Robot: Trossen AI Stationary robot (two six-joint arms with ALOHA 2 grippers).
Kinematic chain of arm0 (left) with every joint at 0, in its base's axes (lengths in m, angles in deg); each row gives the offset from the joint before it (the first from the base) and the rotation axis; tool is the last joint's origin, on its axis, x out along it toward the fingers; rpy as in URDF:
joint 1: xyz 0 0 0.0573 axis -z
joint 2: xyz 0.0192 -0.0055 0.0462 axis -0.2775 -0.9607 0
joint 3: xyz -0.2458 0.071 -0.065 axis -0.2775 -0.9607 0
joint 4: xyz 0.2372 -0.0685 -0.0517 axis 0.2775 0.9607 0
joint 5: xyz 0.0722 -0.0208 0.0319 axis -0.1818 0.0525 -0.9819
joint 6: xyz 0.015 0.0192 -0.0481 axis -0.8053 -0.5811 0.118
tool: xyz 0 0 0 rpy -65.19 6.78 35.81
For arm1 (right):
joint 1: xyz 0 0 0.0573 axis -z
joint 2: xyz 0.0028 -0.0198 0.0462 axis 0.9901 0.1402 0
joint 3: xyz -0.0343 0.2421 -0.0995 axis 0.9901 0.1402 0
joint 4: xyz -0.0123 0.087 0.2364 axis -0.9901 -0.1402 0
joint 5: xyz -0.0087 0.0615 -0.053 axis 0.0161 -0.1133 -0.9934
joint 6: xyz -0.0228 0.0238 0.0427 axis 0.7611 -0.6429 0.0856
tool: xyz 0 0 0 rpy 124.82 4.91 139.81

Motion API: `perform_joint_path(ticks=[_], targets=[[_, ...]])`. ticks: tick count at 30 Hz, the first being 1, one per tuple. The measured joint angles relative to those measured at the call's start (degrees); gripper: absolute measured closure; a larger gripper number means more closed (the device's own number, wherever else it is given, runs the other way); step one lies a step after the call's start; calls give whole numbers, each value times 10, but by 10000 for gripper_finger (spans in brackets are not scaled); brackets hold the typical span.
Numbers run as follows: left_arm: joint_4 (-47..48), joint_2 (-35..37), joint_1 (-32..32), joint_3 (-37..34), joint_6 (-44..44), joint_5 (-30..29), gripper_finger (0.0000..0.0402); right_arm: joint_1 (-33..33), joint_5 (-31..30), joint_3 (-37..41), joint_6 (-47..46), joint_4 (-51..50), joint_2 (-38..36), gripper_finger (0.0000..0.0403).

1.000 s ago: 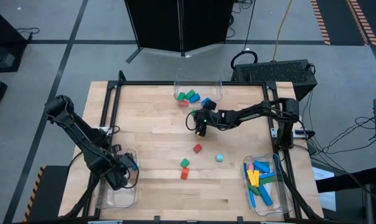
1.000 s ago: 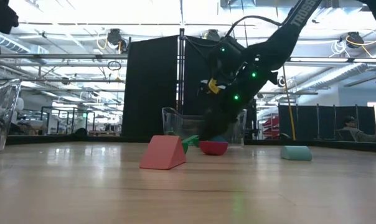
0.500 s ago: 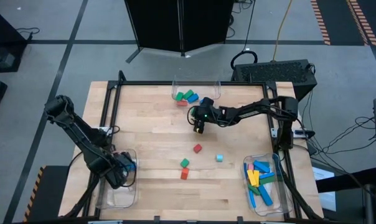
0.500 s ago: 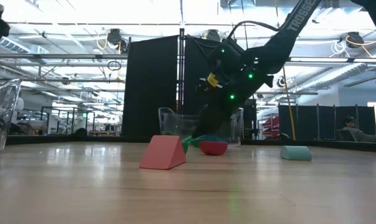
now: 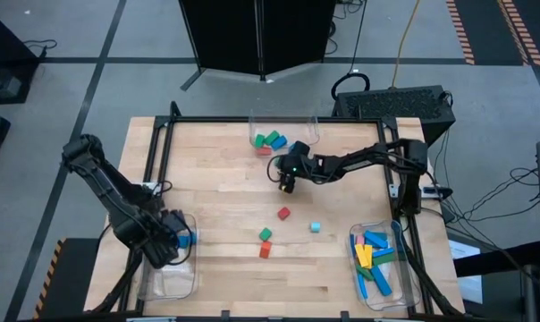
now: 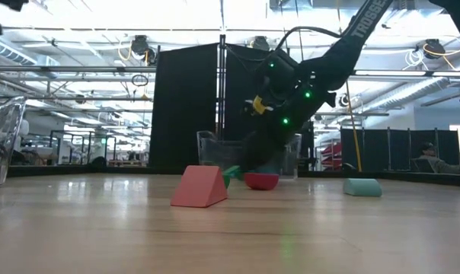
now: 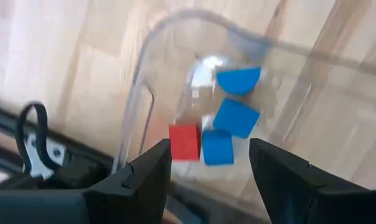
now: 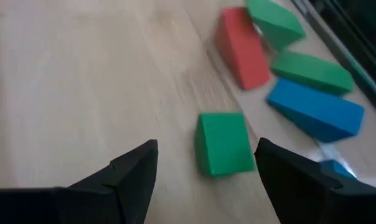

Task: Sort blocks by size
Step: Put the green half circle block into the bottom left transparent bin

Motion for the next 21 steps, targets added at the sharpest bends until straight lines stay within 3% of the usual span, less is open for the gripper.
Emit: perform_joint_path(ticks=[5,8,21], targets=[[24,7,0,28,0,-64,185,-42,-147,2,57,-18,3,140],[38,7,0,41,1,-100,185,-60,-192,2,99,-7,2,140],[47,7,-1,42,0,-137,185,-12,-104,2,115,50,2,140]])
